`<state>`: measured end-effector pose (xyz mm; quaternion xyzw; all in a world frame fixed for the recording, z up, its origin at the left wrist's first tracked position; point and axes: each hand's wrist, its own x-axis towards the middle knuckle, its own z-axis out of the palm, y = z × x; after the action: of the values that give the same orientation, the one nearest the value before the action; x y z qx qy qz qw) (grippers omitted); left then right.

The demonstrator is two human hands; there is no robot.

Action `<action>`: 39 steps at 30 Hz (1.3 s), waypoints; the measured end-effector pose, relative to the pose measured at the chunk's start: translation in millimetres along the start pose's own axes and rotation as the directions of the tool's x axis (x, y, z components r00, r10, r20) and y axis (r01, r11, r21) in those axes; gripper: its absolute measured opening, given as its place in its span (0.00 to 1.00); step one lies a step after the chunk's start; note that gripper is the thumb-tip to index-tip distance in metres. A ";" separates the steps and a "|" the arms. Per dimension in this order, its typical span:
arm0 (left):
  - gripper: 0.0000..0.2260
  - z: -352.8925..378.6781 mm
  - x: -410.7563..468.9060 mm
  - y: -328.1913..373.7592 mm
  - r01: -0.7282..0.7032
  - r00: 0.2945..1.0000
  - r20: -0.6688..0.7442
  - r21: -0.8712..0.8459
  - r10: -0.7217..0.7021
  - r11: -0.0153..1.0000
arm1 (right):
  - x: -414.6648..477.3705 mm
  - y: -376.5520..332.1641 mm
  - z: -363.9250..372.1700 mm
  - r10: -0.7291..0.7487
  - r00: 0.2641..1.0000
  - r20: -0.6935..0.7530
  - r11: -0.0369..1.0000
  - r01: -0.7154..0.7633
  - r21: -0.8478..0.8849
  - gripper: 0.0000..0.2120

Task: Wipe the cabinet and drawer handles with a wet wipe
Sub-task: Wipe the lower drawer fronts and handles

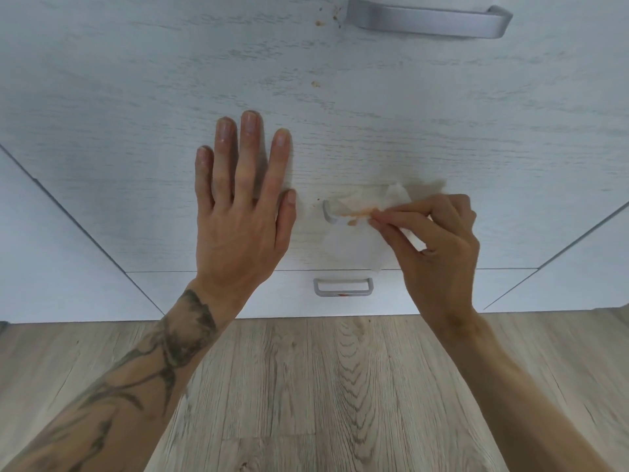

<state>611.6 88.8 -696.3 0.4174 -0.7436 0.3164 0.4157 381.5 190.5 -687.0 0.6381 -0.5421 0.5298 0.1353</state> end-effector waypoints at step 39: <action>0.33 -0.6 -3.1 1.0 -0.004 1.000 0.001 0.009 0.004 1.000 | 0.6 -30.6 31.9 -0.062 0.998 0.020 0.998 0.062 -0.013 0.03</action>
<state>611.9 90.8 -698.9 0.4179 -0.7431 0.3202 0.4131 423.9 177.8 -687.1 0.6588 -0.5270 0.5153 0.1510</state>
